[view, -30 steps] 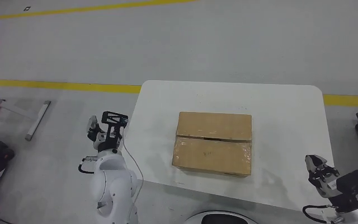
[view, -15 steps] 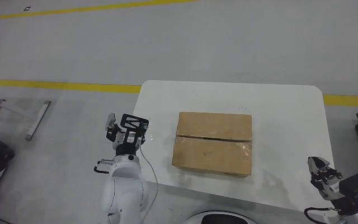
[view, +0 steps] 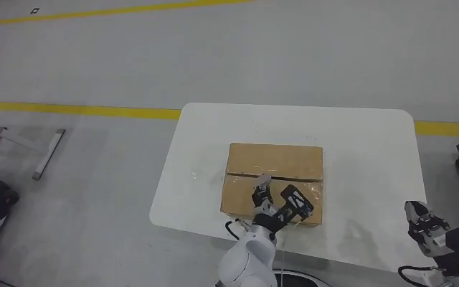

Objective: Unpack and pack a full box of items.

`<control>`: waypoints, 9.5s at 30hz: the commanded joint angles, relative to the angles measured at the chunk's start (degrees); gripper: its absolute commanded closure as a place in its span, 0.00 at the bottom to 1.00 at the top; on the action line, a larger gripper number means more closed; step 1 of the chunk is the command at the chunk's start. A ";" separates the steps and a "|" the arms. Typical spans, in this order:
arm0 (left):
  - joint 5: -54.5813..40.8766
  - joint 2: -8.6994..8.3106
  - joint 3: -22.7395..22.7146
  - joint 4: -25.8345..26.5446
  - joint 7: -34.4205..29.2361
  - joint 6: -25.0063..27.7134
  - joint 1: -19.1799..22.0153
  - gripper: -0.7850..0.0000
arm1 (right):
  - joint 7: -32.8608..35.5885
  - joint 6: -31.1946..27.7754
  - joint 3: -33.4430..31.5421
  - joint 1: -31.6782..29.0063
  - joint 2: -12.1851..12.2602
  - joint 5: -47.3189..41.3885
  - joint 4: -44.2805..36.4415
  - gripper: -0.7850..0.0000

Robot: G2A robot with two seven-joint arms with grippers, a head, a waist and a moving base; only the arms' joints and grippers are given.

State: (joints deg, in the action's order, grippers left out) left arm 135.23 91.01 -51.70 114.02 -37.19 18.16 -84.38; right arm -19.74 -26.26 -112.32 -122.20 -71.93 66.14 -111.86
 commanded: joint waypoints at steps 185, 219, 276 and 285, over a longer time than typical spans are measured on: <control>-6.26 0.16 -11.99 16.10 2.16 28.28 -8.72 0.00 | 8.70 -3.59 -1.06 8.20 0.79 4.13 -6.05 1.00; 20.39 -4.26 -0.19 -1.88 12.70 20.57 -6.25 0.00 | 3.98 -3.86 -2.54 2.11 0.33 3.35 -3.85 1.00; -6.06 -0.08 -5.30 6.49 -4.29 -4.74 5.50 0.00 | 30.95 -31.74 4.08 24.36 4.95 -18.19 9.20 0.00; -6.06 -0.08 -5.30 6.49 -4.29 -4.74 5.50 0.00 | 32.66 -31.74 5.85 25.37 5.22 -19.37 9.13 0.00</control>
State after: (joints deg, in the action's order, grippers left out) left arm 129.17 90.92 -56.99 120.51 -41.48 13.42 -78.88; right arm 11.95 -57.98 -107.39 -97.46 -66.88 47.67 -102.81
